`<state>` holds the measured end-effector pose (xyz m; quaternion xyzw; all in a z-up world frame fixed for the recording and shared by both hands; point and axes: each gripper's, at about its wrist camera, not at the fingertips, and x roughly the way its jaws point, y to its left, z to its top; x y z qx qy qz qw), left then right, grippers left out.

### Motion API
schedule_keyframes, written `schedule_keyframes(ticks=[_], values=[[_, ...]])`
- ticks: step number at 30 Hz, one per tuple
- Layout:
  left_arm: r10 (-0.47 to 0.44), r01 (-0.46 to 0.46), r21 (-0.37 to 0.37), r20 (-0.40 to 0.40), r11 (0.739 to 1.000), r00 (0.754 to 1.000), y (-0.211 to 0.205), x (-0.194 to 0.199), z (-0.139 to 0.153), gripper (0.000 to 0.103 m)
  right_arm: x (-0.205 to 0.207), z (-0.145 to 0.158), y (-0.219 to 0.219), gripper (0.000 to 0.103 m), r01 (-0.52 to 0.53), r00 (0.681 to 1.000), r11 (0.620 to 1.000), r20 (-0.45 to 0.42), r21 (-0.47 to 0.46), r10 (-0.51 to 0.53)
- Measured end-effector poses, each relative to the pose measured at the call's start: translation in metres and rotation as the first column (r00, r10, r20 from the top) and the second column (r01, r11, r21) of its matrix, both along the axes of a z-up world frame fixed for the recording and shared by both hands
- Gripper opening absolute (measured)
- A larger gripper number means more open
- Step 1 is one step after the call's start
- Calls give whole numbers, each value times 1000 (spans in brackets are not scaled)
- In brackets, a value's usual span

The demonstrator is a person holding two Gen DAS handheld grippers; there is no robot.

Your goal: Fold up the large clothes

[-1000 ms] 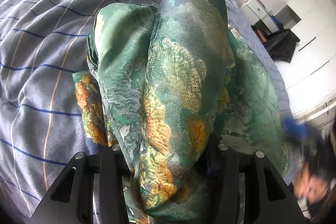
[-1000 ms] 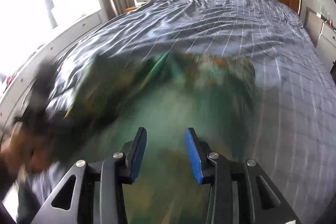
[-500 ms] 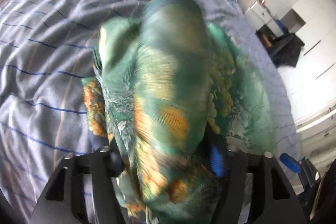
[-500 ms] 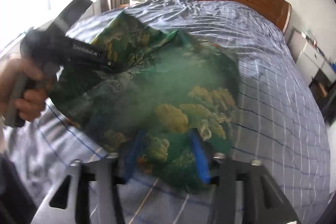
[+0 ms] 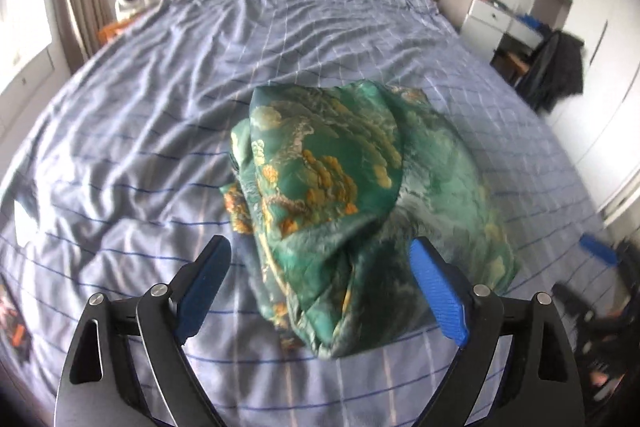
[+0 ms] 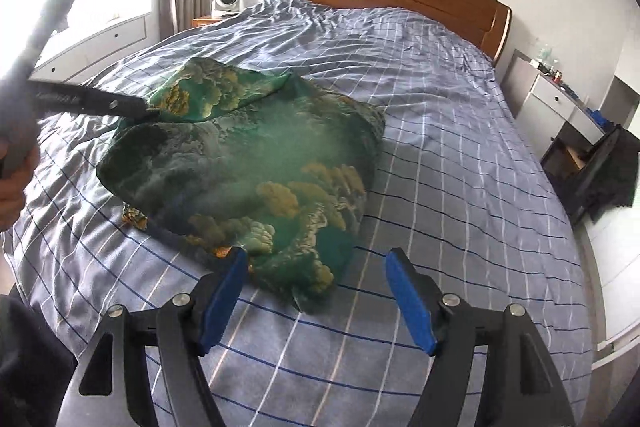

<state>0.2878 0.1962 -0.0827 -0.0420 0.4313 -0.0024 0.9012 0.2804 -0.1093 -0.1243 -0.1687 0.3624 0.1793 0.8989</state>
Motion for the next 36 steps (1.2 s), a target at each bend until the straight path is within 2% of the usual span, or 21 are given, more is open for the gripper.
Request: schedule_keyframes(ticks=[3,6,11,14,16,20,23,26,30,33,36], values=[[-9,9,13,-9,1000,1000,-3,-6,0,92,-3,3,-2,73,-3,1000,1000,3,-2,3],[23,-24,-25,-28,999,999,14,-17,-2,92,-6,4,-9,73,1,1000,1000,-2,7,-1],[50,-59,-174,-58,983,997,49,-18,-4,92,-6,-10,-34,73,42,998,997,-50,61,-39],[16,-33,-293,-60,956,998,54,-9,-1,92,0,-21,-42,73,79,992,993,-102,83,-70],[-15,-14,-377,-73,926,997,55,10,-2,92,3,-24,-42,73,87,989,991,-125,102,-75],[9,-57,-406,-119,912,993,52,49,-17,92,3,-21,-34,73,54,993,992,-113,118,-41],[9,-97,-437,-199,894,980,54,76,-47,91,5,-21,-29,73,31,994,993,-110,114,-18],[11,-116,-406,-251,906,968,56,86,-72,91,12,-25,-32,73,36,993,993,-120,109,-23],[4,-124,-454,-257,882,966,68,84,-96,97,28,-35,-40,73,74,986,990,-159,121,-54],[15,-124,-432,-248,893,969,70,83,-105,101,46,-43,-46,73,97,978,985,-196,144,-67],[25,-126,-397,-250,909,968,68,83,-114,103,67,-49,-52,73,114,969,971,-241,209,-62]])
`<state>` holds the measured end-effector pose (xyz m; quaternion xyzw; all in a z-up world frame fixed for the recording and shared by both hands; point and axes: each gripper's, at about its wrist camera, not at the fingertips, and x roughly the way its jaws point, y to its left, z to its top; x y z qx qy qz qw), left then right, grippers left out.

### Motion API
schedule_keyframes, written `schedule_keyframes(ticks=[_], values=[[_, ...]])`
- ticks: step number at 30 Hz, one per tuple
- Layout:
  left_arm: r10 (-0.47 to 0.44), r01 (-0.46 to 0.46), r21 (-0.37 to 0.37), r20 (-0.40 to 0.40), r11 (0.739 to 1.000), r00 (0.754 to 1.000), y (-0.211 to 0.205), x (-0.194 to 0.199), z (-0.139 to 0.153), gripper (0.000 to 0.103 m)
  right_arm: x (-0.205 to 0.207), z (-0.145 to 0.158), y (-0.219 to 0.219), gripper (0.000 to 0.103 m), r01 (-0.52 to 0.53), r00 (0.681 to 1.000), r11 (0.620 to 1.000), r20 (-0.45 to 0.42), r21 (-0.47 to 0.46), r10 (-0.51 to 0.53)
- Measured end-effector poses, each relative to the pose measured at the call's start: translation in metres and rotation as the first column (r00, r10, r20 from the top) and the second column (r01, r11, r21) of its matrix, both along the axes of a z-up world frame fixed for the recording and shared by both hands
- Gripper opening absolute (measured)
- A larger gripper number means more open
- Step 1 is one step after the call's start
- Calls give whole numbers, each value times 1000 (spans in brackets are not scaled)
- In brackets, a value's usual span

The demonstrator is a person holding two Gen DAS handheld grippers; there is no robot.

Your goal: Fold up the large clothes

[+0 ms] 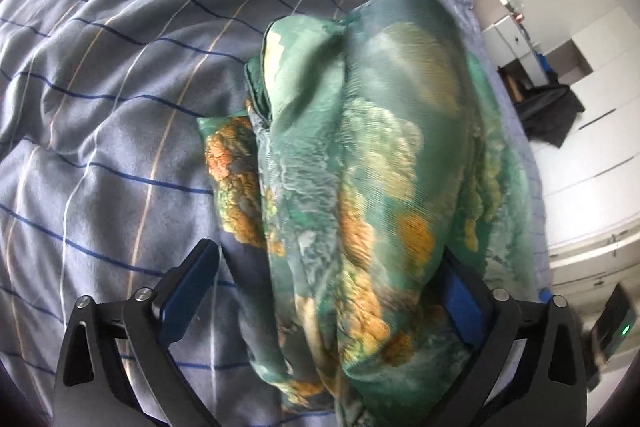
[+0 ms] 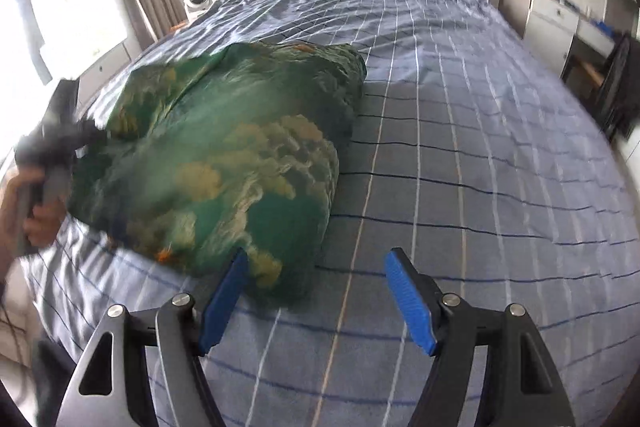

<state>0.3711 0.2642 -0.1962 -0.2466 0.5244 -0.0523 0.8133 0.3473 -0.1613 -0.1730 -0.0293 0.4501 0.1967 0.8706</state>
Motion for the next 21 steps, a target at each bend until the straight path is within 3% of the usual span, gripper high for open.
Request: schedule_keyframes(ticks=[5,7,10,14,15,18,21], values=[[3,-4,-56,-22,998,1000,6,5,-18,103,36,-9,-13,73,-2,998,989,-61,146,11],[4,-8,-112,-37,994,999,10,7,-30,103,57,-18,-22,73,-13,994,957,-103,289,44],[1,-8,-162,-42,987,999,15,8,-40,103,89,-38,-23,73,-13,977,906,-187,423,101],[-23,14,-161,-49,987,999,17,12,-42,103,122,-64,-10,73,-11,952,854,-256,520,168],[-28,19,-162,-53,987,998,18,14,-42,103,129,-70,-7,80,-6,946,833,-266,554,184],[-35,23,-171,-71,985,997,14,28,-45,102,146,-82,5,81,-4,933,828,-296,561,206],[-43,37,-107,-47,994,998,-3,31,-29,71,146,-74,23,67,-81,938,879,-263,471,227]])
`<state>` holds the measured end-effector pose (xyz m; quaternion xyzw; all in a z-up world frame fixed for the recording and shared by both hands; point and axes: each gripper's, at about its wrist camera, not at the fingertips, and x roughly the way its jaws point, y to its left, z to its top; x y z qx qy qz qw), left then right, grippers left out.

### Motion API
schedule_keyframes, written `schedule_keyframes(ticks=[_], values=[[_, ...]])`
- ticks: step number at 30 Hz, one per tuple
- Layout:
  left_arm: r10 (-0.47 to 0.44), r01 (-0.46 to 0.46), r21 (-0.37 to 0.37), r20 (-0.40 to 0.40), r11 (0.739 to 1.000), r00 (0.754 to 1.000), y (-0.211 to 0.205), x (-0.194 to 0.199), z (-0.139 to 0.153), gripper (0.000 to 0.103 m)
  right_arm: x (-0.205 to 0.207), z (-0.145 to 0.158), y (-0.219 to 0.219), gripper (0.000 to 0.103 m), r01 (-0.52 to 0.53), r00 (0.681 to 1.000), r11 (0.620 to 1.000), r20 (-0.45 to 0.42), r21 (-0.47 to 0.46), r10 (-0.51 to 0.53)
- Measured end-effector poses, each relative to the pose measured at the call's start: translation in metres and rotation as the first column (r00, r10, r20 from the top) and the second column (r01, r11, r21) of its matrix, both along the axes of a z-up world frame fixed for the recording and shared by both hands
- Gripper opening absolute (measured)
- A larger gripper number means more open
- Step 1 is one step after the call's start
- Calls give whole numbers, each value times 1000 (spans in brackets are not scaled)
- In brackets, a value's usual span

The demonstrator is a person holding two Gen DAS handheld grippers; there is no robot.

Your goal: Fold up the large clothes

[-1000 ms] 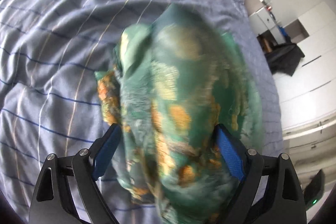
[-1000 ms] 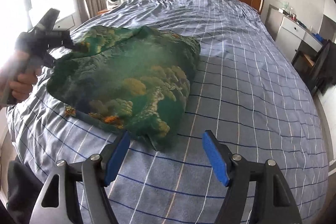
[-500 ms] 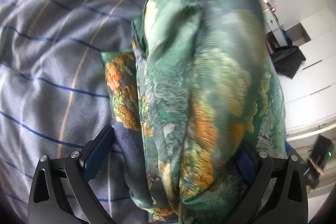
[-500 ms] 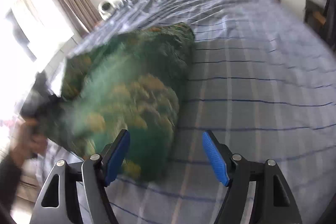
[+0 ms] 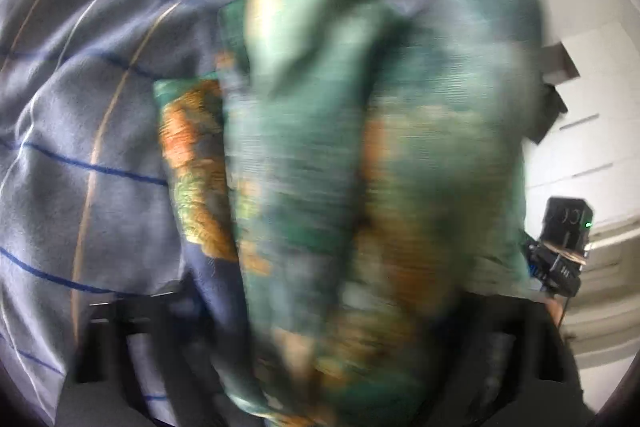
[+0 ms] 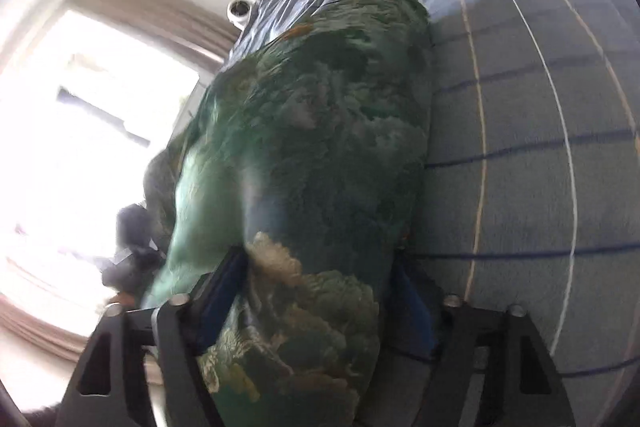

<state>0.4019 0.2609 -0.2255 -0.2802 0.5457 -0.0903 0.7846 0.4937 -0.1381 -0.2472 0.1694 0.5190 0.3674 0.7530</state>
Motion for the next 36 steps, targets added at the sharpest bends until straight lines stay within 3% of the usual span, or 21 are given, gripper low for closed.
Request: schedule_keyframes(ticks=[1,4,7,12,17,21,26,28,30,31,33,36], values=[[-6,5,83,9,996,1000,-11,-1,12,62,-5,8,8,64,-17,998,998,52,-56,20],[-25,18,251,25,968,999,-39,-8,39,53,-33,37,41,59,-50,962,962,247,-267,119],[-57,35,326,58,945,997,-58,-16,62,50,-58,61,58,56,-48,913,947,371,-317,170],[-72,22,359,128,933,989,-76,-10,98,50,-87,104,70,55,-51,827,942,514,-332,226],[-58,-15,345,200,939,978,-68,25,116,50,-60,138,66,55,-16,802,954,566,-299,191],[-57,-34,385,222,922,973,-65,64,110,50,-18,132,62,55,-4,816,958,553,-287,169],[-51,-15,392,159,920,986,-57,93,63,55,43,91,59,55,-11,873,959,464,-283,147],[-30,-30,408,138,913,990,-51,97,45,69,62,62,58,55,-13,904,955,405,-295,137],[30,-82,327,162,941,986,-31,94,36,82,76,45,49,55,24,928,967,365,-255,74],[52,-101,301,166,948,985,-24,92,36,89,82,41,41,57,33,941,979,336,-202,37],[69,-119,270,189,956,980,-9,81,41,92,85,39,31,63,52,952,990,307,-134,-9],[43,-132,342,256,930,966,-9,52,66,93,77,47,18,71,70,946,989,323,-129,-25]])
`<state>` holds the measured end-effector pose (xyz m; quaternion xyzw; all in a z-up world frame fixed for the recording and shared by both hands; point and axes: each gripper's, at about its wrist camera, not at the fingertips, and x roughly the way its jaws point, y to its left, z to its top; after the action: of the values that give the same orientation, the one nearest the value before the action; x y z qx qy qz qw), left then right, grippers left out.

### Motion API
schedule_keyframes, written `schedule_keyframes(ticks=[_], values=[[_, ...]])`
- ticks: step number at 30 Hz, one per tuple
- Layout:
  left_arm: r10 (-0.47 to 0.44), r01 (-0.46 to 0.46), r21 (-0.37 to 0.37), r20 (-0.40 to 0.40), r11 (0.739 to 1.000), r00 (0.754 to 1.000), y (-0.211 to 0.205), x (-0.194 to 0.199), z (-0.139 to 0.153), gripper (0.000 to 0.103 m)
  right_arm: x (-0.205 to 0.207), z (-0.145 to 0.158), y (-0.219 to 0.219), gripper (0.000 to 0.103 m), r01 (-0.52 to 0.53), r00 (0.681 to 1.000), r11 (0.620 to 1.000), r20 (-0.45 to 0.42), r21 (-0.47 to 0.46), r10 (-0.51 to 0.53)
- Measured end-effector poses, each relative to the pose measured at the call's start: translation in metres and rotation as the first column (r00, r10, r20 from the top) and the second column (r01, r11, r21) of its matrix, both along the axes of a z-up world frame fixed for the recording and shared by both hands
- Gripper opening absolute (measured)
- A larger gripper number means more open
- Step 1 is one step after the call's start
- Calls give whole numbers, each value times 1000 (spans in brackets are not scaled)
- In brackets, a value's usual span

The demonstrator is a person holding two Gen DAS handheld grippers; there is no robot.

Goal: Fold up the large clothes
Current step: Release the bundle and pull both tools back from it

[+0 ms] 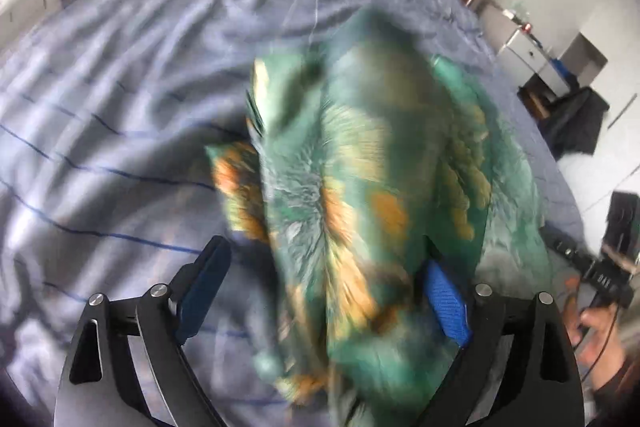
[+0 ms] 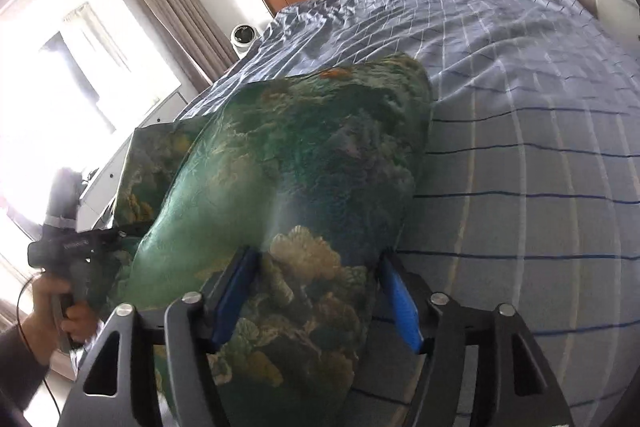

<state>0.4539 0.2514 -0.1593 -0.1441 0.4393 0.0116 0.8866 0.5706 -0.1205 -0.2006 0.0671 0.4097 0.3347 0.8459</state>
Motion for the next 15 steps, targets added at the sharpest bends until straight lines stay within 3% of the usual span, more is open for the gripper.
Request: schedule_keyframes(ticks=[2,4,7,12,15], values=[[15,-21,101,59,995,998,-7,-23,21,94,-19,14,-9,80,31,998,997,53,-67,-28],[30,-53,207,115,977,993,-22,-50,41,101,-40,29,-17,80,57,991,988,132,-140,-39],[45,-112,344,196,932,980,-51,-94,64,102,-85,55,-21,80,86,964,971,264,-223,-25],[43,-138,409,231,902,972,-100,-152,76,102,-157,92,-32,81,174,917,952,394,-252,-63],[88,-215,457,282,863,955,-128,-179,85,102,-205,108,-39,82,251,885,935,452,-253,-115]])
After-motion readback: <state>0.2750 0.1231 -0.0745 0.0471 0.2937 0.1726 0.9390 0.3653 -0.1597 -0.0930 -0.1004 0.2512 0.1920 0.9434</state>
